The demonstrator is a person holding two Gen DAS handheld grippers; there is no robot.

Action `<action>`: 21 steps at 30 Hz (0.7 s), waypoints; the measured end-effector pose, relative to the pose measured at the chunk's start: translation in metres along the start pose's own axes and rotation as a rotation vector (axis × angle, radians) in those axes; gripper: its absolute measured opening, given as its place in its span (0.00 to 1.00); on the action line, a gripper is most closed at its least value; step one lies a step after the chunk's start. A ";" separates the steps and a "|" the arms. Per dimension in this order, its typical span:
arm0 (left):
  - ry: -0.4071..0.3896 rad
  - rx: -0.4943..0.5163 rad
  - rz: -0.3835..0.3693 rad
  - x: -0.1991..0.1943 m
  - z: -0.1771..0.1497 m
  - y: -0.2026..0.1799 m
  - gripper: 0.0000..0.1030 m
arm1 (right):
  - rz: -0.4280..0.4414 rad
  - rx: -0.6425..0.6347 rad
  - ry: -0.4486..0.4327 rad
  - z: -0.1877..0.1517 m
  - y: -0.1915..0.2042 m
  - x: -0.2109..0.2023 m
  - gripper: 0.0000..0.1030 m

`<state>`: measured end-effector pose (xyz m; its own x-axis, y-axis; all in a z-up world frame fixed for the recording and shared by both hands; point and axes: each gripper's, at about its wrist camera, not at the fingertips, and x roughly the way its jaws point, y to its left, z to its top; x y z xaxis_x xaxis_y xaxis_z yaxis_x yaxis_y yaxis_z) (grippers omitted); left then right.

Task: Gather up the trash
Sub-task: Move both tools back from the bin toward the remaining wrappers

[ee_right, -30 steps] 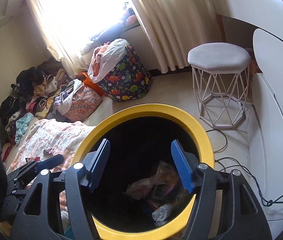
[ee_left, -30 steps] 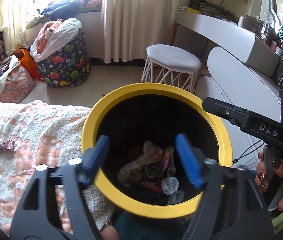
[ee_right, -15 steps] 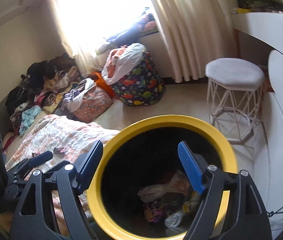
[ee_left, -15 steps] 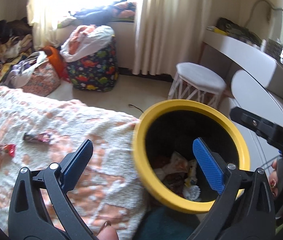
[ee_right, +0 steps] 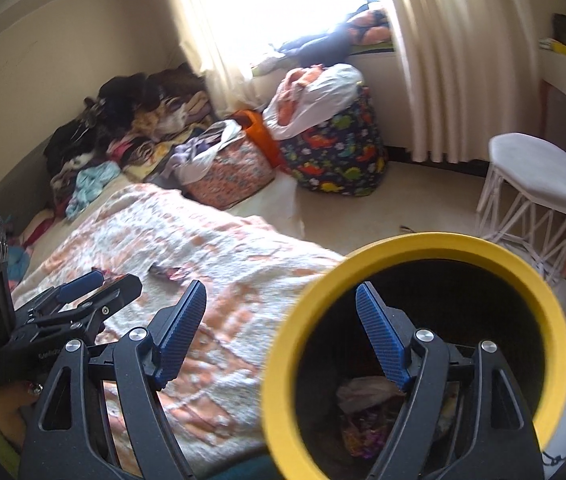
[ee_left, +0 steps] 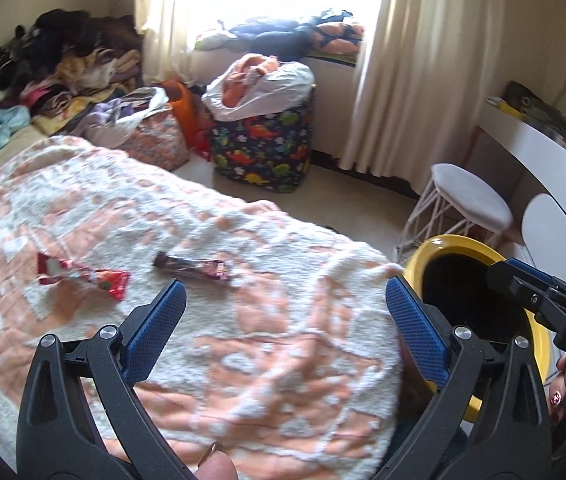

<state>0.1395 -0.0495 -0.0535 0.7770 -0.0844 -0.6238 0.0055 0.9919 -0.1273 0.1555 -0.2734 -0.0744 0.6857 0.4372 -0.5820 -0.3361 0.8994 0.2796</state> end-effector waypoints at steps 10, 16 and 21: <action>-0.002 -0.121 0.089 -0.002 -0.001 0.075 0.89 | 0.081 -0.115 0.066 0.012 0.062 0.055 0.73; -0.002 -0.196 0.132 0.001 -0.004 0.113 0.89 | 0.119 -0.185 0.112 0.014 0.096 0.088 0.73; 0.011 -0.249 0.155 0.010 -0.006 0.142 0.89 | 0.138 -0.230 0.150 0.015 0.114 0.117 0.73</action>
<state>0.1438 0.0898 -0.0825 0.7494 0.0639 -0.6590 -0.2686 0.9391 -0.2144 0.2068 -0.1198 -0.0993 0.5260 0.5343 -0.6617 -0.5684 0.7996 0.1938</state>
